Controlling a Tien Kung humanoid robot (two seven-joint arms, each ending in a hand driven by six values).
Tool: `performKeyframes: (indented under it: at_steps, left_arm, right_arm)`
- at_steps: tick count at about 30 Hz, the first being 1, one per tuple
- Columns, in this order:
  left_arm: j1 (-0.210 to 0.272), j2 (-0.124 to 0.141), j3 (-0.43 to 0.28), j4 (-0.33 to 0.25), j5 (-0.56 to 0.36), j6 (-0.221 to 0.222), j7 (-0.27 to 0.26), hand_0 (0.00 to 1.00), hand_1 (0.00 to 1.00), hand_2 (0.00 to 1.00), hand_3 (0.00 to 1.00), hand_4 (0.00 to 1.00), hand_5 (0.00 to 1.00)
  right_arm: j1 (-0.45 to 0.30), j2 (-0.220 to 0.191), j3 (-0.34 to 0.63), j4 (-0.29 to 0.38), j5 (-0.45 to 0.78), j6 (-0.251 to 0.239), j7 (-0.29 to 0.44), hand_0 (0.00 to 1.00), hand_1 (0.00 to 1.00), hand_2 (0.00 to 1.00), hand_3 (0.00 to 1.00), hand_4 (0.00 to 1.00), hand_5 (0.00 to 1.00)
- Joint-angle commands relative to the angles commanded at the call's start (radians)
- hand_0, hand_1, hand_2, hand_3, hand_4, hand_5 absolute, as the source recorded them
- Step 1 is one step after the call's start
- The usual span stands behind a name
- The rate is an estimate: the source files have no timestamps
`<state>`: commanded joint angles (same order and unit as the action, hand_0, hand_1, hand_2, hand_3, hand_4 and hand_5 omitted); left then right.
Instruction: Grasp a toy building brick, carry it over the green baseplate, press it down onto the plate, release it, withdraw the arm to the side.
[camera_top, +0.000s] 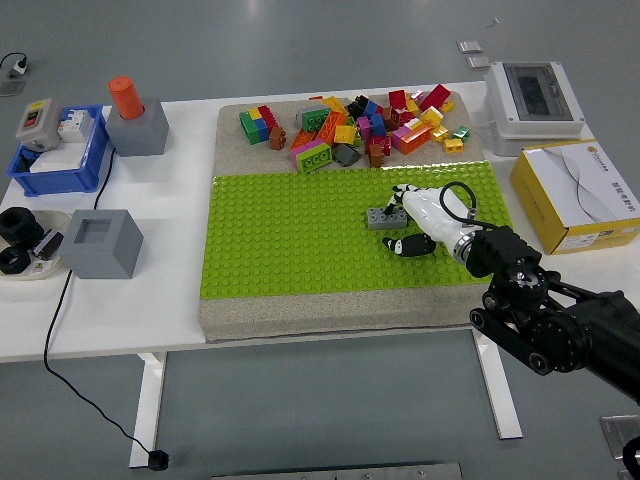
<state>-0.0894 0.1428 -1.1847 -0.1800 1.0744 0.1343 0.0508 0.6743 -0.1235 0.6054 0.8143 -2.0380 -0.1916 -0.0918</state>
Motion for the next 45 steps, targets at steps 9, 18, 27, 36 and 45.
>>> performKeyframes:
  at_steps: [9,18,27,36,45]
  left_arm:
    - [0.000,0.000,0.003,0.000,-0.006,0.000,0.000,0.655,0.603,0.584,0.668,0.635,0.252]
    - [0.010,0.000,0.011,0.000,-0.022,-0.002,0.001,0.656,0.602,0.584,0.669,0.635,0.252]
    - [0.004,0.003,0.023,0.000,-0.028,-0.006,-0.001,0.655,0.604,0.585,0.668,0.635,0.252]
    - [-0.010,0.011,0.007,0.000,0.014,-0.008,0.009,0.656,0.603,0.585,0.669,0.635,0.253]
    - [-0.019,0.000,-0.008,0.000,0.055,-0.011,0.015,0.656,0.603,0.586,0.669,0.635,0.252]
  right_arm:
    - [0.001,0.002,-0.008,-0.001,0.000,-0.002,0.002,0.463,0.784,0.939,0.656,0.725,0.423]
    - [-0.014,-0.053,0.043,0.133,0.074,-0.034,0.024,0.429,0.733,0.900,0.658,0.718,0.413]
    - [-0.123,-0.132,0.214,0.348,0.253,-0.089,0.092,0.431,0.719,0.873,0.662,0.715,0.409]
    - [-0.359,-0.167,0.426,0.470,0.549,-0.249,0.277,0.445,0.691,0.787,0.662,0.710,0.403]
    - [-0.487,-0.107,0.596,0.452,0.880,-0.314,0.485,0.359,0.530,0.652,0.641,0.684,0.382]
